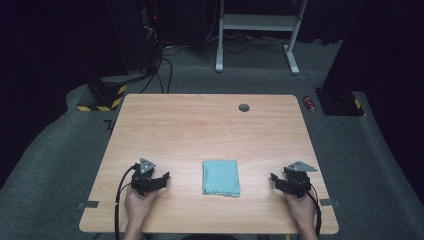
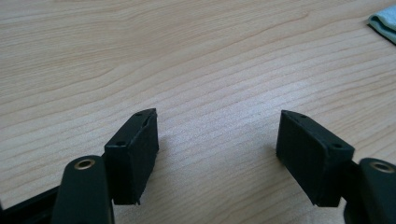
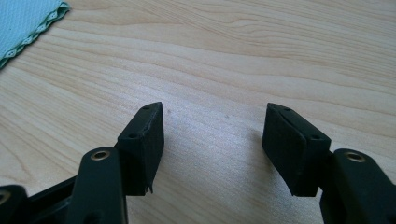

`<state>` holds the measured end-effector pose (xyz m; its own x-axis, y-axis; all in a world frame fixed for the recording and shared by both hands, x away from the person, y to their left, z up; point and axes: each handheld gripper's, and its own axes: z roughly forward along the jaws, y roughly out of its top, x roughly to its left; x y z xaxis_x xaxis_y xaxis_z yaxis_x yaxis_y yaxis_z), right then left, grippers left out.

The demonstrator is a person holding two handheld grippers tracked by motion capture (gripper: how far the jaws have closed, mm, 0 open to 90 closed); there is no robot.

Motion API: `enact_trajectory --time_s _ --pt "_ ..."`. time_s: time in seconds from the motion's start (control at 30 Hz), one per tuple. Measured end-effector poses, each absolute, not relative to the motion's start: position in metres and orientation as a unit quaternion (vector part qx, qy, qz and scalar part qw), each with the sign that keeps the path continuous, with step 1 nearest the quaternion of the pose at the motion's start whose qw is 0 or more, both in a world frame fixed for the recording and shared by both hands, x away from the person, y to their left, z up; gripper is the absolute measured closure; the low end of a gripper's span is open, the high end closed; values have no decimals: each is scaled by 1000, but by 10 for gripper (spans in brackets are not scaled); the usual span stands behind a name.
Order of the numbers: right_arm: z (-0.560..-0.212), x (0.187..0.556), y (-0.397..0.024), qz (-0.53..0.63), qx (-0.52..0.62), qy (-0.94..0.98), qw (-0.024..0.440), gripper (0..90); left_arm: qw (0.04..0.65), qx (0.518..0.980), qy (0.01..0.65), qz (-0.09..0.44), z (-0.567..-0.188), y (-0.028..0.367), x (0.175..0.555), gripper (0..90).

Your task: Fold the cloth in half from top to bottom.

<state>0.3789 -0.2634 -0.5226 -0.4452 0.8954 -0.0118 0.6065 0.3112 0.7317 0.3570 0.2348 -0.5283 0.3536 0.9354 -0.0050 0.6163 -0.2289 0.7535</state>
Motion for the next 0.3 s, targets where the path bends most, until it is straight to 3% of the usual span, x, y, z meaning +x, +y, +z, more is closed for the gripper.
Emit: enact_trajectory --time_s 0.3 --pt "-523 379 -263 336 481 781 215 390 342 749 518 233 -528 235 357 296"
